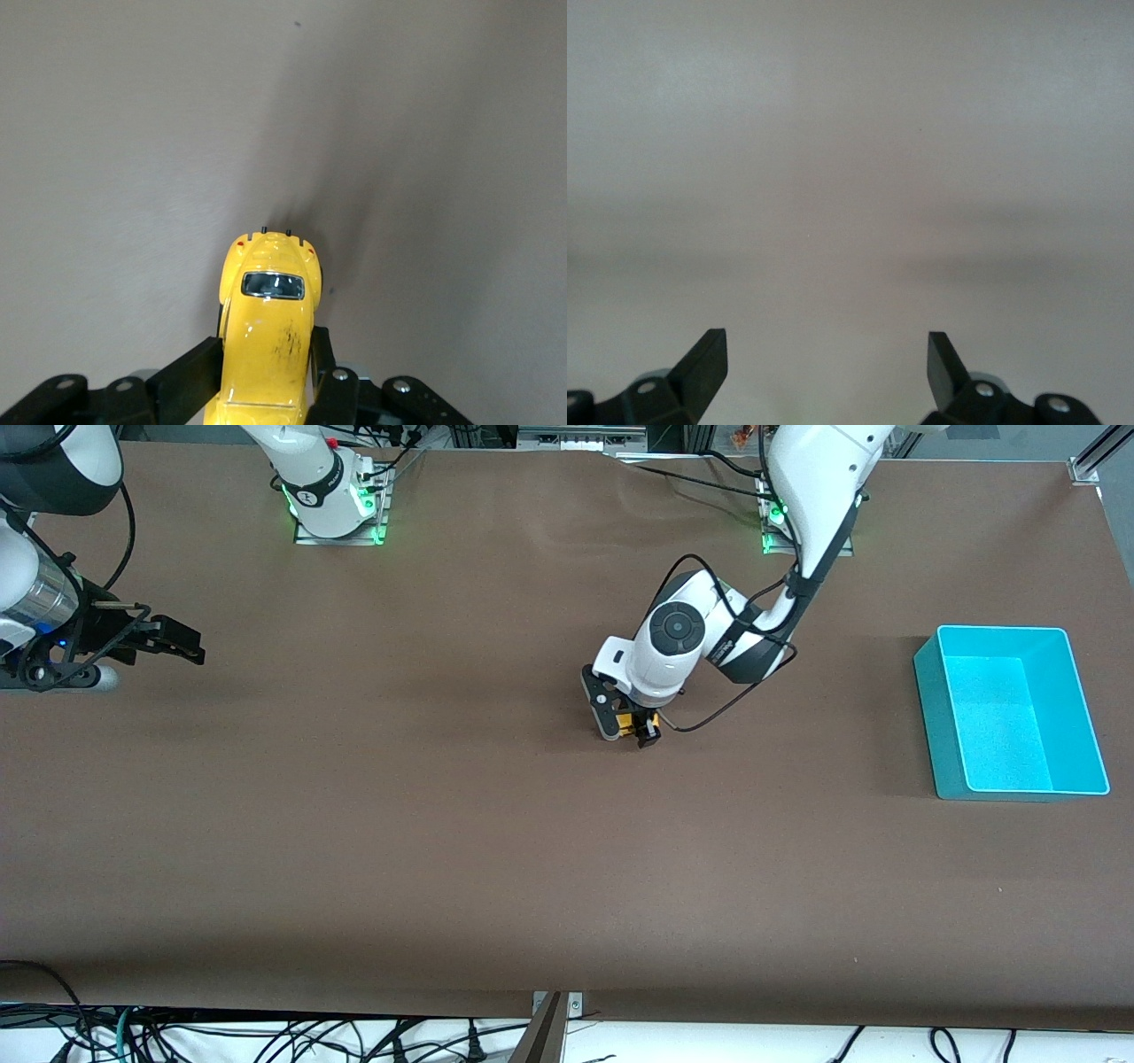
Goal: Wind and store yellow beetle car
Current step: 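Lift the car with the left gripper and carry it to the cyan tray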
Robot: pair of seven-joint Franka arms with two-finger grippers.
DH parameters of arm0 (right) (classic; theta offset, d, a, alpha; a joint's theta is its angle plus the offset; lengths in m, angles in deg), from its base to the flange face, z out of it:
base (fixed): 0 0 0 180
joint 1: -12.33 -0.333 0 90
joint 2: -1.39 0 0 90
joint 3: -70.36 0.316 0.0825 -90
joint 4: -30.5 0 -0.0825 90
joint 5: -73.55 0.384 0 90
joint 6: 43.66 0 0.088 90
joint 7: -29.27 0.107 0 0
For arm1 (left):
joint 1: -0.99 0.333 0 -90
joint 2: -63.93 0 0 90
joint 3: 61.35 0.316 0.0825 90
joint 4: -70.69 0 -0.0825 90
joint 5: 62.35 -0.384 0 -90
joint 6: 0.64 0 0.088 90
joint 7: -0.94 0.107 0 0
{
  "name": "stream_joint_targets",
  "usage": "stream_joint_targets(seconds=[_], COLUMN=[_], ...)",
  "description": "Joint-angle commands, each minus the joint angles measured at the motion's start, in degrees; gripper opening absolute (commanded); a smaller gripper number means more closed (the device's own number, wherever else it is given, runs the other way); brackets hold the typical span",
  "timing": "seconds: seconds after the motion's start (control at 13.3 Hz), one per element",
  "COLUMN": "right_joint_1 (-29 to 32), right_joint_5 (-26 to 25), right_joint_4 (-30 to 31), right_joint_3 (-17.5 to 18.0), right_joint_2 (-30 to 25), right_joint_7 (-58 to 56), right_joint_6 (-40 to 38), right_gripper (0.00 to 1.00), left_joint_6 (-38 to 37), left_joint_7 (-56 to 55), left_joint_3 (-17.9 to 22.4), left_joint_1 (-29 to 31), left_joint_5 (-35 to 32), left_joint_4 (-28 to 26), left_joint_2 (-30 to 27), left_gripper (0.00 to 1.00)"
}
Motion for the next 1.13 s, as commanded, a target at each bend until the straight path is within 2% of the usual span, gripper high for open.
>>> stream_joint_targets(seconds=[0.0,0.38,0.68,0.83,1.05], right_joint_1=[0.24,0.24,0.24,0.24,0.24], right_joint_5=[0.69,0.69,0.69,0.69,0.69], right_joint_4=[-1.56,-1.56,-1.56,-1.56,-1.47], right_joint_3=[0.09,0.0,0.0,0.09,0.09], right_joint_2=[0.52,0.52,0.52,0.52,0.52], right_joint_7=[0.53,0.62,0.62,0.62,0.62], right_joint_6=[-1.52,-1.52,-1.52,-1.52,-1.52], right_gripper=[1.0,1.0,1.0,1.0,1.0], left_joint_6=[-5.37,-17.23,-26.02,-27.45,-27.45], left_joint_7=[1.53,16.97,35.42,44.39,55.21], left_joint_3=[-0.44,-0.53,-0.36,0.69,3.5], left_joint_1=[2.53,11.75,23.17,27.75,31.28], left_joint_5=[1.28,1.37,1.81,1.72,1.81], left_joint_4=[-0.47,-0.47,-1.0,-1.35,-2.84], left_joint_2=[-4.08,-11.2,-17.09,-18.42,-19.73], left_gripper=[0.25,0.25,0.24,0.24,0.24])
